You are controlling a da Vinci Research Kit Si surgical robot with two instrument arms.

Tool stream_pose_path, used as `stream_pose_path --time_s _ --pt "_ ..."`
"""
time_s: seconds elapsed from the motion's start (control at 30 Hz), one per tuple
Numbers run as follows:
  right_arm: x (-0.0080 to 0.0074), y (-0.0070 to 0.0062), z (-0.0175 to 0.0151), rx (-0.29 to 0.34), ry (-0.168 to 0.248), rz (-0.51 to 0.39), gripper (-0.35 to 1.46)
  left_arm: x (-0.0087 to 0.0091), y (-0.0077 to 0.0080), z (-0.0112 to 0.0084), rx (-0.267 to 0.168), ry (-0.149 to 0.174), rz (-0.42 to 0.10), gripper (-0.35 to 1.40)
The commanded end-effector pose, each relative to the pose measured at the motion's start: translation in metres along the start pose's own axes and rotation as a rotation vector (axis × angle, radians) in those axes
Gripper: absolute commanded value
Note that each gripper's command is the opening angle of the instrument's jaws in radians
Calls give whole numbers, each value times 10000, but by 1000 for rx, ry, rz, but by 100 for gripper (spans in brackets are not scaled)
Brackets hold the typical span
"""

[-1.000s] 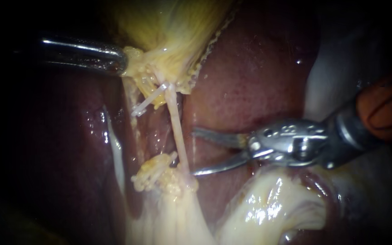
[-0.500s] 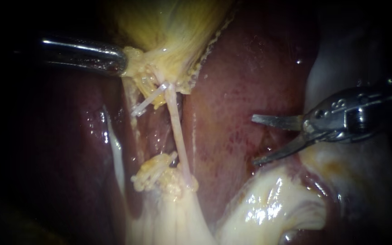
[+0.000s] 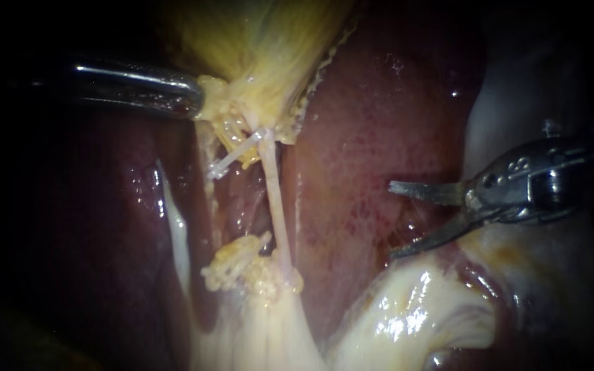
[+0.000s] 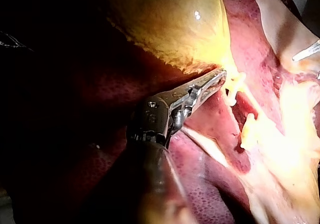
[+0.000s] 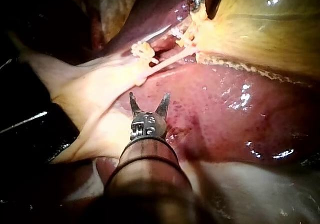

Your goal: Go back from the cut left tube

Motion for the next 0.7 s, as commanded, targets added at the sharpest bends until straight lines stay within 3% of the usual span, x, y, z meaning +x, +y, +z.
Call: stream_pose_path --time_s 0.03,0.33,0.7 --pt "-1 0 0 1 1 2 145 1 2 3 4 0 -4 -35" --pt "-2 2 1 0 1 3 145 3 8 13 10 1 -19 -35" --pt "-3 4 2 -1 1 4 145 4 8 11 11 1 -19 -35"
